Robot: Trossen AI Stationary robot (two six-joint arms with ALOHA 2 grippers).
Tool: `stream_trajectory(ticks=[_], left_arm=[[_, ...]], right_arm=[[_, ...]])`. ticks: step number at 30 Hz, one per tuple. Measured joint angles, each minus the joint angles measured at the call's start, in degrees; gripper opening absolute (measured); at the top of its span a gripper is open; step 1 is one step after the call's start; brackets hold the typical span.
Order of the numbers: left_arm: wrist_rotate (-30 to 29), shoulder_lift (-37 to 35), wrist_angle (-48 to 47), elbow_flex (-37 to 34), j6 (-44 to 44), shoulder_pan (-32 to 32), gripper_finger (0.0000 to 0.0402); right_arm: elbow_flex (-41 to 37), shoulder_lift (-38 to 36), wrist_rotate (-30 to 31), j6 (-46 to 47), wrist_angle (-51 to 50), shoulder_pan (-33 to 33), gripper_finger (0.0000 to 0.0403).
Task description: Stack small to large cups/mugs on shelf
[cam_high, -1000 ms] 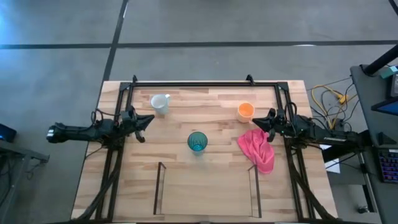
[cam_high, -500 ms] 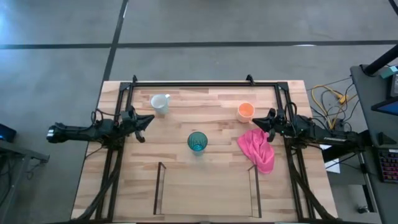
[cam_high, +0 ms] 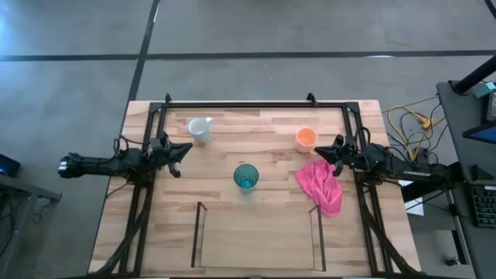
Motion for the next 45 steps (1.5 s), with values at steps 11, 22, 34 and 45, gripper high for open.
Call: stream_trajectory(ticks=[11, 22, 34, 45], left_arm=[[0.0, -0.01, 0.07, 0.0, 0.0, 0.01, 0.0002], [0.28, 0.01, 0.17, 0.0, -0.07, 0.0, 0.0002], [0.28, 0.0, 0.4, 0.0, -0.09, 0.0, 0.0002], [1.62, 1.76, -0.43, 7.0, -2.84, 0.0, 0.0002]], right_arm=[[0.0, 0.0, -0.11, 0.03, 0.2, 0.0, 0.0009], [-0.02, 0.0, -0.15, 9.88, 0.2, 0.0, 0.0009], [0.0, 0.02, -0.15, 10.1, 0.2, 0.0, 0.0009], [0.0, 0.01, -1.11, 13.55, 0.66, -0.13, 0.0009]])
